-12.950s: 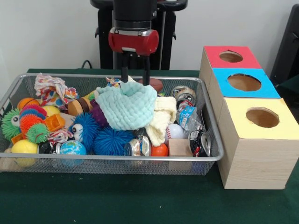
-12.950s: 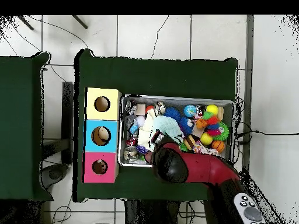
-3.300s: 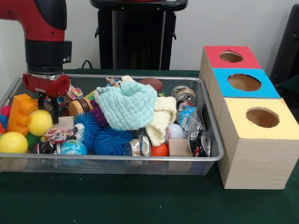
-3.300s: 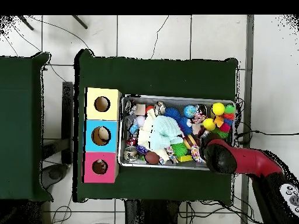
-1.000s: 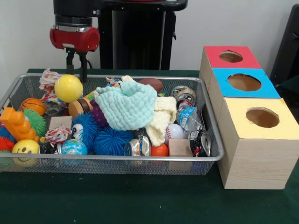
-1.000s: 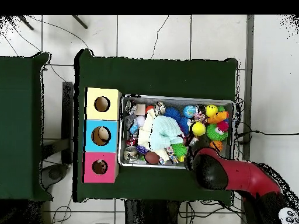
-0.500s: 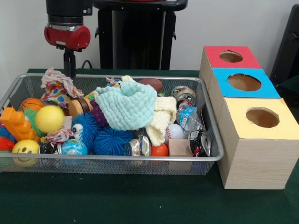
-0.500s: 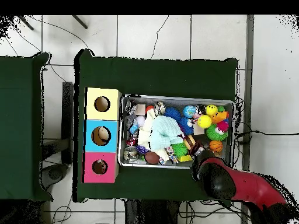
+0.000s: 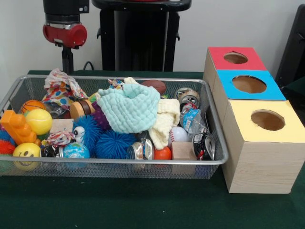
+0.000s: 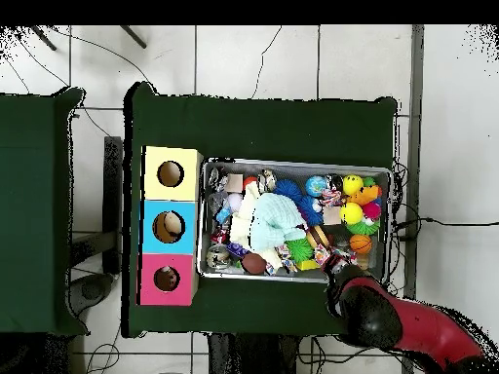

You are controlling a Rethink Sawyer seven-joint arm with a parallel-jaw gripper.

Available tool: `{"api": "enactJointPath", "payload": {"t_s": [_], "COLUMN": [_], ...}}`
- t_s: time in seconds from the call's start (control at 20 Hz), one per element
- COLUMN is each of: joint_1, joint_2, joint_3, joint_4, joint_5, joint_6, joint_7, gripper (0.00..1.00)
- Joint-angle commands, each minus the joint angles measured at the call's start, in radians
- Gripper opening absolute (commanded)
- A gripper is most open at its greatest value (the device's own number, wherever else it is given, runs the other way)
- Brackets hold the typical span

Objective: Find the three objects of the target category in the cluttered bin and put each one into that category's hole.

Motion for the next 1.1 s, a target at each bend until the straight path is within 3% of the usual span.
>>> {"api": "enactJointPath", "payload": {"t_s": [0.05, 0.5, 0.7, 1.0, 1.1], "joint_1": [-0.016, -0.002, 0.044, 0.134, 0.193], "joint_2": [0.026, 0.096, 0.127, 0.203, 0.226], "joint_3": [0.008, 0.081, 0.070, 0.080, 0.057], "joint_4": [0.012, -0.164, -0.231, -0.340, -0.385], "joint_5": [-0.052, -0.005, -0.001, 0.050, 0.056], "joint_6": [-0.034, 0.027, 0.011, 0.085, 0.109], "joint_7": [0.008, -0.031, -0.014, -0.002, 0.007], "gripper": [0.00, 0.00, 0.00, 0.00, 0.00]}}
